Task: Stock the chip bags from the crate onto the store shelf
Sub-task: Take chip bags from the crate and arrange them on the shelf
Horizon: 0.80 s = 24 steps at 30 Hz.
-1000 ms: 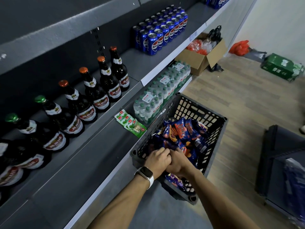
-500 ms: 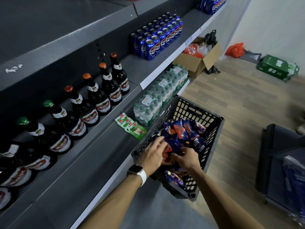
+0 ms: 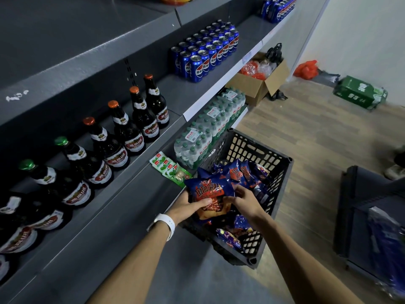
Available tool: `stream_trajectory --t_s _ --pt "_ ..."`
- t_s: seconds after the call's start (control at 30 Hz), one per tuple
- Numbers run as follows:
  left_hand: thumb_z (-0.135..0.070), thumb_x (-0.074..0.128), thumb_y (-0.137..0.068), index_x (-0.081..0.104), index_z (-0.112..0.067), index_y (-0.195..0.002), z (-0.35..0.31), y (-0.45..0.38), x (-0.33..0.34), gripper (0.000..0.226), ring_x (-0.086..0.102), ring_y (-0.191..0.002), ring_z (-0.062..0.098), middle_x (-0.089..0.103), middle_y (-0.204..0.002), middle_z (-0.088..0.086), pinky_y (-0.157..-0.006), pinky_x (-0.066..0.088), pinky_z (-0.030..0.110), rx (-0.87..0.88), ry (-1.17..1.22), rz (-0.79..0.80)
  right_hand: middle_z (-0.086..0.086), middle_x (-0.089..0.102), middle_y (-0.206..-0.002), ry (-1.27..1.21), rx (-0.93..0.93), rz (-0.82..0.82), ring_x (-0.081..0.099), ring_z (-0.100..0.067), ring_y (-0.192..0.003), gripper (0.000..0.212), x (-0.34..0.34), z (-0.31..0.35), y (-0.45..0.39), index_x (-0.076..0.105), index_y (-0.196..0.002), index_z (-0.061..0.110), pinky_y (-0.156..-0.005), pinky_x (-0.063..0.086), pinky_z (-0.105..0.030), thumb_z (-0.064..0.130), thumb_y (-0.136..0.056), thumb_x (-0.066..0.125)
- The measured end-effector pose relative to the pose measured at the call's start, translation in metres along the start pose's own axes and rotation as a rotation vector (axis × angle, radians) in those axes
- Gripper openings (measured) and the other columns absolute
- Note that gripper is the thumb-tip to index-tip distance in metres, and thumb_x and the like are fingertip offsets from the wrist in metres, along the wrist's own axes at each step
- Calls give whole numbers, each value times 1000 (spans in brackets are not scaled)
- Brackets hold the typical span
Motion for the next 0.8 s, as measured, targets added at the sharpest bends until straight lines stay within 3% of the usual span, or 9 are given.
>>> stream_trajectory --t_s 0.13,0.23,0.4,0.5,0.57,0.67,0.8 --pt "-55 74 -77 44 -29 -135 -11 1 2 70 56 -118 12 61 -125 -10 -108 41 36 51 -48 -92 -1 64 -114 -7 -23 -19 65 -20 -104 60 19 10 6 38 -136 22 -94 55 -44 6 -86 67" --pt "-58 66 -82 35 -30 -142 -21 1 3 73 52 -124 15 57 -132 -9 -108 38 35 95 -83 -113 0 64 -115 5 -88 -42 63 -18 -106 62 31 16 7 35 -136 24 -99 52 -42 7 -84 65" --pt "-66 60 -82 26 -29 -149 -24 1 -2 83 48 -130 23 52 -141 -4 -110 36 39 38 -116 -127 10 60 -110 49 -145 -43 58 -3 -101 56 40 23 11 33 -127 29 -78 44 -12 5 -87 65" --pt "-79 69 -59 24 -33 -149 -19 -3 -4 111 47 -131 21 49 -145 -2 -111 38 47 8 -53 -141 3 63 -117 93 -151 -116 62 -11 -104 53 37 17 14 39 -129 23 -86 49 -22 10 -85 67" --pt "-80 71 -51 32 -28 -146 -17 -6 -4 116 52 -126 20 54 -140 -2 -109 41 47 8 -48 -154 1 61 -127 79 -149 -165 59 -14 -109 60 35 17 19 37 -138 23 -95 45 -28 11 -87 65" --pt "-69 71 -63 45 -27 -135 -23 -4 -1 88 59 -115 18 62 -126 -3 -104 46 46 46 -36 -147 9 47 -135 48 -121 -196 46 -8 -119 71 30 17 22 25 -154 16 -100 35 -24 13 -93 61" --pt "-47 73 -81 50 -30 -124 -28 -7 4 53 62 -108 14 66 -116 -5 -102 48 45 103 -1 -126 -7 44 -152 44 -125 -281 43 -21 -135 73 23 15 24 30 -152 18 -114 36 -44 36 -85 53"
Point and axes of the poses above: each hand's wrist, its own y-axis away from the middle knuckle, its own x-axis out of the palm, z = x × y, the point moved 4 cm from there along -y, towards the middle knuckle
